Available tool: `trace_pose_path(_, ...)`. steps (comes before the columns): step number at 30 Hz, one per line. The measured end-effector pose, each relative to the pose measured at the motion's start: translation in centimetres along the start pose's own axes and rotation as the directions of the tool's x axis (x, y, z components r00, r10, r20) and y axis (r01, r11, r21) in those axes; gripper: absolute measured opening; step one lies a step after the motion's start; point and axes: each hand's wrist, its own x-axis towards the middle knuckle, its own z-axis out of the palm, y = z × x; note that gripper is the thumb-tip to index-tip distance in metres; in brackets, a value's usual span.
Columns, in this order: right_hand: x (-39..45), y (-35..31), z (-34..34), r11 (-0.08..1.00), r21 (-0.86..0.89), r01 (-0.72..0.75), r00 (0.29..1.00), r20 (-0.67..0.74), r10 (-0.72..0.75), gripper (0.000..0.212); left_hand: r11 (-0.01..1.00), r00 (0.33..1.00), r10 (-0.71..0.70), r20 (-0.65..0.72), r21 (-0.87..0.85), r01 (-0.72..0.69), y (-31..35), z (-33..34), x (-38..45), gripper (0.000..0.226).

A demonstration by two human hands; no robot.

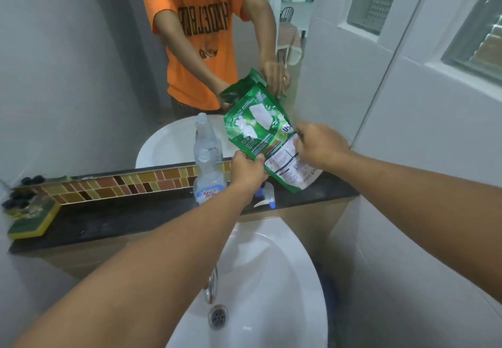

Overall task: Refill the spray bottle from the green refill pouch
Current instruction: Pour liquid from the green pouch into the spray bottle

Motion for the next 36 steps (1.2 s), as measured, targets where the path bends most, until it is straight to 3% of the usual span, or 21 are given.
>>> trace_pose_path(5, -0.3, 4.3, 2.0, 0.980, 0.133, -0.146, 0.989, 0.051, 0.140, 0.010, 0.924, 0.993, 0.101, 0.068, 0.363, -0.119, 0.4, 2.3, 0.5, 0.017)
trace_pose_path(13, -1.1, 11.0, 5.4, 0.910, 0.275, -0.311, 0.950, 0.111, 0.291, 0.013, 0.786, 0.951, 0.189, 0.243, 0.543, -0.295, -0.6, 7.0, 1.5, 0.023)
trace_pose_path(25, 0.5, 17.8, 10.6, 0.781, 0.447, -0.436, 0.898, 0.160, 0.410, 0.009, 0.661, 0.907, 0.214, 0.364, 0.629, -0.409, -3.3, 12.7, 4.1, 0.034)
trace_pose_path(32, 1.1, 19.2, 12.4, 0.756, 0.484, -0.440, 0.893, 0.152, 0.423, 0.005, 0.660, 0.889, 0.255, 0.381, 0.604, -0.448, -4.6, 13.5, 5.1, 0.044)
trace_pose_path(36, 0.9, 19.5, 12.8, 0.759, 0.489, -0.431, 0.900, 0.172, 0.400, 0.010, 0.679, 0.901, 0.243, 0.360, 0.600, -0.423, -5.0, 13.9, 5.3, 0.031)
